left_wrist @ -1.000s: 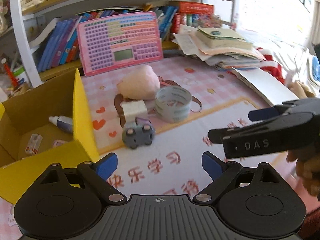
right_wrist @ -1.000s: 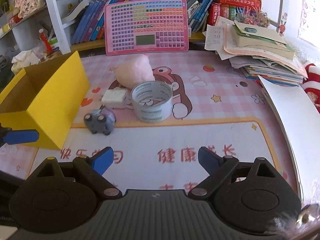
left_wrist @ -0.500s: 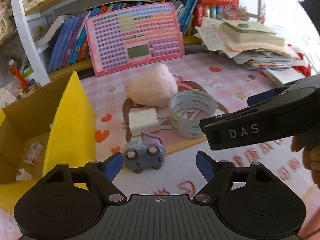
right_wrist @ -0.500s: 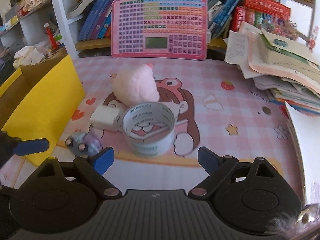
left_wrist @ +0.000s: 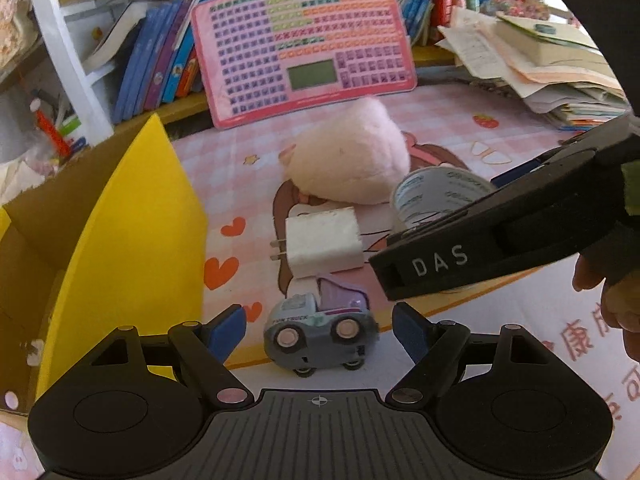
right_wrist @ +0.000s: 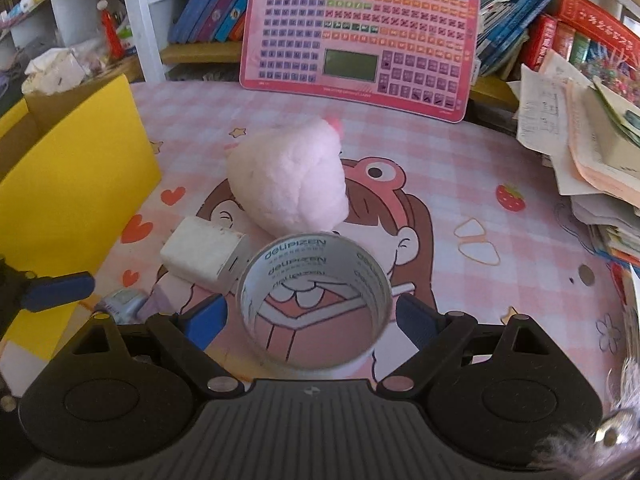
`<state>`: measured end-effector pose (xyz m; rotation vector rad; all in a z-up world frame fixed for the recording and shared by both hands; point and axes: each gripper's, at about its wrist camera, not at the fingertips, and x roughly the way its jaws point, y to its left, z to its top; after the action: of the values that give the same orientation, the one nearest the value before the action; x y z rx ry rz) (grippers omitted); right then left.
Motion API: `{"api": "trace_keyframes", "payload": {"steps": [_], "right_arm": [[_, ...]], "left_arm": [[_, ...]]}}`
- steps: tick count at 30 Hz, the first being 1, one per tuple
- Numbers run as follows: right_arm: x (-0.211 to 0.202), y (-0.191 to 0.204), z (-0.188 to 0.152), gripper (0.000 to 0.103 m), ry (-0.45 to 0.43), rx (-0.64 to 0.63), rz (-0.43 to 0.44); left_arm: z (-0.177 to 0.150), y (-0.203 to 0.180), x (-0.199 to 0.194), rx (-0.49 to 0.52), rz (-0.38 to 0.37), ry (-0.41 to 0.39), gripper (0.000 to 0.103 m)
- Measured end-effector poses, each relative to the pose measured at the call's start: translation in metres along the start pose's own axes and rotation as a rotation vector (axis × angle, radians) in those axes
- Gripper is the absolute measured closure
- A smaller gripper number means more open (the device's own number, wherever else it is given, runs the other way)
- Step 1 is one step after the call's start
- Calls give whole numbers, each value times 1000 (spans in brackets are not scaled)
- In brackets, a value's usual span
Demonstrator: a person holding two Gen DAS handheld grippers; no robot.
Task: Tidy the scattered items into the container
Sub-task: 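Grasp the grey tape roll with the right tool while the left tool grasps the grey toy truck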
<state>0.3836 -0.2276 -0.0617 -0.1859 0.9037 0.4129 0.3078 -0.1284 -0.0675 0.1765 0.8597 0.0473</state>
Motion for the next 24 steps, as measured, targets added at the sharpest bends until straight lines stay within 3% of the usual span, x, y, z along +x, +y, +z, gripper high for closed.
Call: {"api": "trace_keyframes", "payload": {"steps": [4,6,10,24], "right_arm": [[10,0,4,14,16,-14,-12],[11,-2,5,20,18,-7,-7],[9,-4,4,21,16,-1,-9],[-24,-12,-11,21,-17,47,13]], "left_arm": [[0,3,7,-18,4,26,23],[1,4,10,-31,3,32,25],[1,5,17,-59,-22,63,39],[2,11,-11,-97,-119,4,39]]}}
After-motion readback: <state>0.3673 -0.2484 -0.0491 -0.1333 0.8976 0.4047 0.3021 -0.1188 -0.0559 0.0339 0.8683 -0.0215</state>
